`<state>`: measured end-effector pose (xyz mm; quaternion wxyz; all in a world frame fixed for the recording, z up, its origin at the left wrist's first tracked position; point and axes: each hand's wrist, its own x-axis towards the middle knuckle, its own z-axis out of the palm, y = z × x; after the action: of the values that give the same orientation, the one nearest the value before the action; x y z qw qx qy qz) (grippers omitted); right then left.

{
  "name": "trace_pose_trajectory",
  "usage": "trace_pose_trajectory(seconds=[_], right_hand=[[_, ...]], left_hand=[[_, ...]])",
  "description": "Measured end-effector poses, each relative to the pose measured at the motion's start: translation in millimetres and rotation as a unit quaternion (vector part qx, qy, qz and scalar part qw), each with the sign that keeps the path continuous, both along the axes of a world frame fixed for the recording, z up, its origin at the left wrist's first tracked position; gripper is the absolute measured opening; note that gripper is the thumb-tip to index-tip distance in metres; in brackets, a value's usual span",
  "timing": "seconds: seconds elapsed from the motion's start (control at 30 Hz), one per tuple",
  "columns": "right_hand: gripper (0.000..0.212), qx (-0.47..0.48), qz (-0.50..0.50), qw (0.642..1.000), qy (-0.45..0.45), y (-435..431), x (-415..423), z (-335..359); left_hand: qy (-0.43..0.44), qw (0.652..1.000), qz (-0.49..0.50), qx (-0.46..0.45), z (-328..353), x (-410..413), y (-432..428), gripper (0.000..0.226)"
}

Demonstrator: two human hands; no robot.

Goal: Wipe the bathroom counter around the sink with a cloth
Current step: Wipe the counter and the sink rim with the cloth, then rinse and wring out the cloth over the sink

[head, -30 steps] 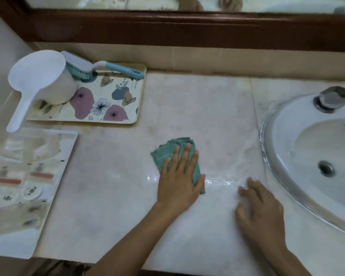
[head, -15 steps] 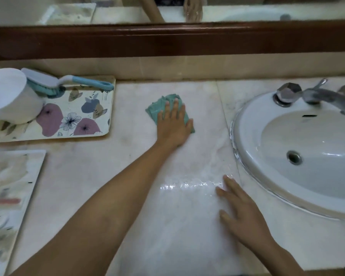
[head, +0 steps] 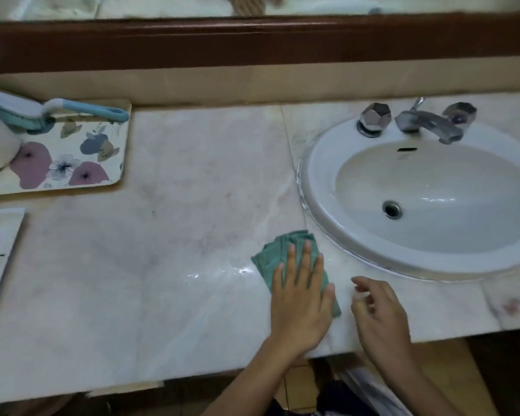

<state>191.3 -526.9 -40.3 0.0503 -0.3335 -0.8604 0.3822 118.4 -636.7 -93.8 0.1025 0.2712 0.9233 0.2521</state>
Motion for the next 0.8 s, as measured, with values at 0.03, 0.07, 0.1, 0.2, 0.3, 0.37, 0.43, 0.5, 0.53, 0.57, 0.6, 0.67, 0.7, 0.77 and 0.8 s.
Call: trace_pose_trajectory(seconds=[0.03, 0.07, 0.1, 0.2, 0.3, 0.37, 0.43, 0.5, 0.53, 0.57, 0.6, 0.67, 0.7, 0.77, 0.8], right_hand=[[0.031, 0.0, 0.007, 1.0, -0.011, 4, -1, -1], [0.035, 0.005, 0.022, 0.999, -0.025, 7, -2, -2], [0.043, 0.017, 0.049, 0.998, -0.042, 7, -4, -3], [0.065, 0.116, 0.14, 0.977, -0.112, -7, -19, -1], [0.097, 0.205, 0.196, 0.944, -0.169, -32, -34, -3], [0.1, 0.216, 0.208, 0.938, -0.173, -41, -38, -9], [0.076, 0.24, 0.219, 0.938, -0.123, -37, -34, -18], [0.05, 0.247, 0.242, 0.933, -0.101, -23, -30, -17], [0.044, 0.242, 0.258, 0.93, -0.104, -13, -29, -13], [0.04, 0.233, 0.27, 0.927, -0.118, -3, -29, -7], [0.036, 0.21, 0.277, 0.927, -0.144, 8, -29, -2], [0.026, 0.1, 0.258, 0.938, -0.21, 31, -28, 11], [0.022, -0.003, 0.232, 0.945, -0.229, 43, -26, 18], [0.023, -0.316, 0.153, 0.909, -0.223, 66, -18, 32], [0.029, -0.468, 0.124, 0.848, -0.216, 78, -13, 37]], left_hand=[[-0.031, 0.999, 0.007, 0.035, 2, 0, 1, 0.061], [-0.088, 0.991, 0.025, 0.094, 5, -2, -2, 0.056], [-0.147, 0.972, 0.055, 0.173, 11, -4, -8, 0.05], [-0.15, 0.936, 0.154, 0.28, 32, -2, -42, 0.036], [-0.03, 0.944, 0.216, 0.248, 43, 10, -77, 0.026], [-0.002, 0.94, 0.253, 0.229, 42, 18, -95, 0.027], [-0.008, 0.935, 0.283, 0.213, 39, 26, -106, 0.024], [-0.014, 0.934, 0.293, 0.203, 35, 33, -108, 0.026], [-0.013, 0.937, 0.29, 0.195, 36, 36, -106, 0.027], [-0.009, 0.942, 0.281, 0.181, 38, 38, -102, 0.027], [0.002, 0.951, 0.261, 0.165, 41, 39, -97, 0.029], [0.046, 0.973, 0.19, 0.125, 48, 42, -87, 0.034], [0.079, 0.981, 0.144, 0.101, 52, 44, -82, 0.038], [0.146, 0.986, 0.048, 0.069, 60, 49, -68, 0.047], [0.176, 0.982, 0.003, 0.066, 63, 51, -58, 0.052]])
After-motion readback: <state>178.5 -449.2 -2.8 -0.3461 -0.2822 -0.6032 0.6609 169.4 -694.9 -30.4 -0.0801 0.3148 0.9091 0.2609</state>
